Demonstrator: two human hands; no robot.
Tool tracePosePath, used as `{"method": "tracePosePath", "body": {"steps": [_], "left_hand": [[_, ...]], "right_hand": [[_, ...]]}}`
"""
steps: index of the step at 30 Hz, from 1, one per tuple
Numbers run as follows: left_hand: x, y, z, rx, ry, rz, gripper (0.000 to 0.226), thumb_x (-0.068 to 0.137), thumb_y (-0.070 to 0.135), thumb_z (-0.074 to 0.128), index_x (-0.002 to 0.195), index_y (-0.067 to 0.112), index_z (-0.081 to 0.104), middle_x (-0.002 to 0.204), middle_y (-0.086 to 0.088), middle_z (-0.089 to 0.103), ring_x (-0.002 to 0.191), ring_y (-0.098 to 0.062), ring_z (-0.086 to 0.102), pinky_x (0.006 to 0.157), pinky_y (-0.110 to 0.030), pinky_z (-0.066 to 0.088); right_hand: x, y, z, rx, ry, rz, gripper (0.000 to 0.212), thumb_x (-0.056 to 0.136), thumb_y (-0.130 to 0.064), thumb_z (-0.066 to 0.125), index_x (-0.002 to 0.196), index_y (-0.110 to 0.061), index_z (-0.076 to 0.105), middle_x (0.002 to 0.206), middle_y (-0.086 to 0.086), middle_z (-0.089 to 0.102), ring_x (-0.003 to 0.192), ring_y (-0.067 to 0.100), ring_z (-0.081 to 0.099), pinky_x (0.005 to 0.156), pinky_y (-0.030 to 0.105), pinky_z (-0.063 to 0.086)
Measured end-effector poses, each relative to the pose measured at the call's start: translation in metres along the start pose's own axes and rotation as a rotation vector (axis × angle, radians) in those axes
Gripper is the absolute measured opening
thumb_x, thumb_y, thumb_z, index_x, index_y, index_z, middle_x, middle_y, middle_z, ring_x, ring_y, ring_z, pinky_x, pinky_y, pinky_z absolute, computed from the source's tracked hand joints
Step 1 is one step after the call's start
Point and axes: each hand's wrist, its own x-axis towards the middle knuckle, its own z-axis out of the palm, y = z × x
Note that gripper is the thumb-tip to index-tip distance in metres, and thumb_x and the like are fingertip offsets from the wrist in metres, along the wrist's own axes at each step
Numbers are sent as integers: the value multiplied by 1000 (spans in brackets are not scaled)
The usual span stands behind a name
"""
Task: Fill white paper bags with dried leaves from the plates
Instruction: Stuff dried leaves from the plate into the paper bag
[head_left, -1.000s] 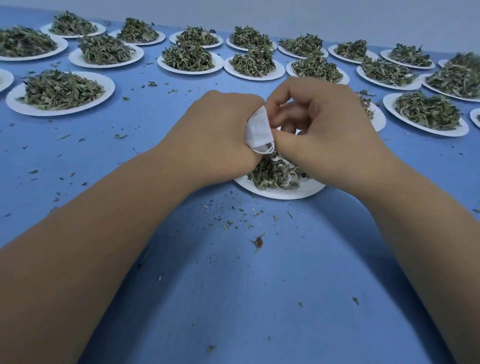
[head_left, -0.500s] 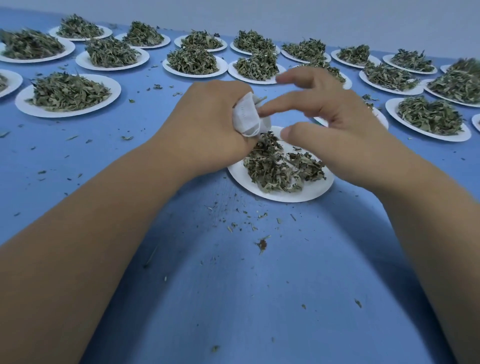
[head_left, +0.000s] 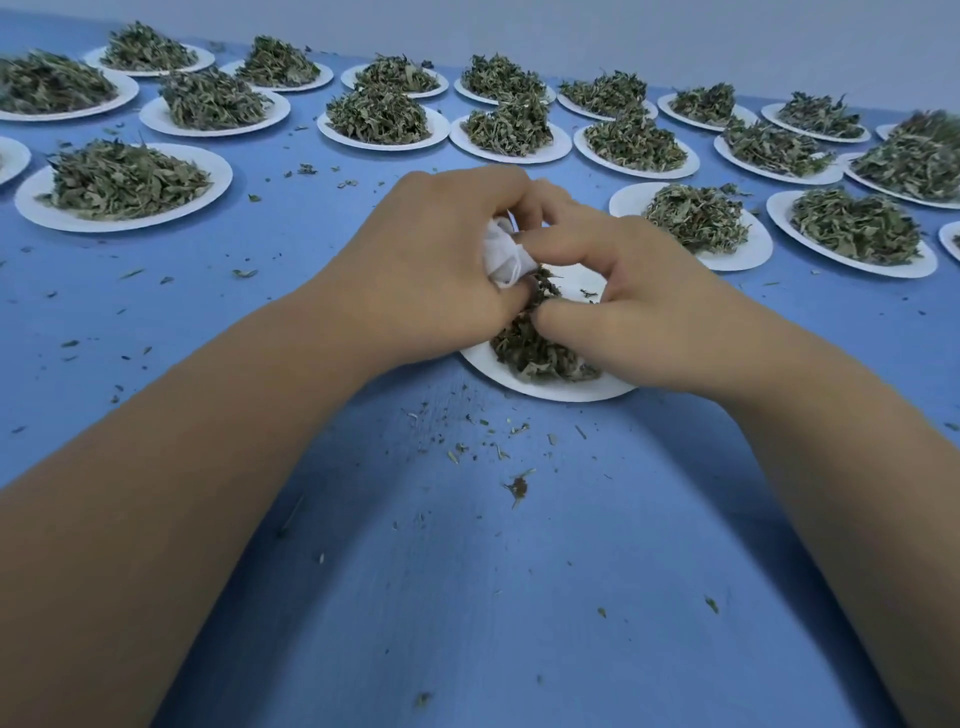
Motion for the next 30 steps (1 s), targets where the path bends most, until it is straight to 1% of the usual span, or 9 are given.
{"method": "tracePosePath", "body": {"steps": [2, 5, 10, 14, 18, 23, 25, 27, 30], "left_hand": [[0, -1, -4, -51, -9, -21, 24, 78, 30, 74, 96, 38, 60, 83, 17, 63, 79, -4, 59, 65, -22, 47], [0, -4, -13, -35, -115, -27, 34, 78, 29, 76, 102, 39, 55, 92, 15, 62, 81, -5, 58, 63, -26, 47], [4, -16, -18, 37, -160, -134, 38, 76, 30, 79, 103, 21, 53, 94, 5, 61, 85, -14, 58, 66, -34, 45], [4, -18, -23, -24, -149, -181, 33, 73, 33, 83, 94, 31, 58, 89, 12, 61, 79, -6, 58, 63, -30, 43], [4, -18, -22, -40, -102, -177, 27, 74, 25, 80, 77, 33, 54, 71, 19, 58, 63, -1, 51, 55, -21, 37], [3, -12, -15, 38, -75, -92, 19, 78, 25, 76, 90, 24, 61, 81, 4, 62, 73, -12, 56, 60, -30, 43], [3, -12, -16, 27, -57, -71, 20, 78, 24, 77, 89, 23, 61, 81, 4, 62, 74, -13, 56, 60, -28, 43], [3, -13, -18, 3, -38, -54, 21, 78, 25, 78, 88, 22, 61, 80, 4, 61, 72, -11, 54, 57, -19, 38], [2, -10, -14, -17, -32, -36, 20, 78, 29, 78, 87, 22, 62, 79, 3, 61, 73, -13, 55, 57, -17, 38]], "right_hand": [[0, 5, 1, -50, 59, -36, 37, 88, 7, 59, 109, -19, 75, 124, -10, 61, 125, 11, 55, 113, 38, 38], [0, 10, 3, -74, 152, -45, 25, 97, -3, 63, 111, -17, 77, 126, 1, 70, 121, 14, 62, 107, 38, 44], [2, 15, 0, -72, 296, -26, 27, 98, -12, 64, 115, -30, 76, 139, -3, 64, 140, -1, 44, 118, 31, 36], [0, 12, -1, -37, 335, -63, 26, 97, -10, 64, 112, -26, 77, 139, -11, 62, 137, -4, 46, 117, 27, 37], [-2, 8, -6, -17, 229, 13, 32, 89, -11, 65, 113, -29, 76, 157, -9, 45, 145, -9, 29, 120, 28, 29], [-3, 1, 0, -59, 135, 26, 17, 86, -3, 64, 95, -13, 73, 157, -3, 45, 151, -6, 17, 114, 18, 30], [-3, 2, -2, -47, 226, 10, 30, 84, -4, 63, 102, -23, 76, 159, -6, 41, 149, -6, 22, 116, 19, 30], [-3, 2, -6, -4, 282, 4, 37, 83, -9, 63, 107, -34, 76, 161, -9, 38, 148, -6, 25, 119, 30, 34], [-2, 0, -3, -14, 157, 13, 32, 82, -19, 63, 106, -38, 72, 163, -8, 34, 150, -7, 16, 120, 33, 31]]}}
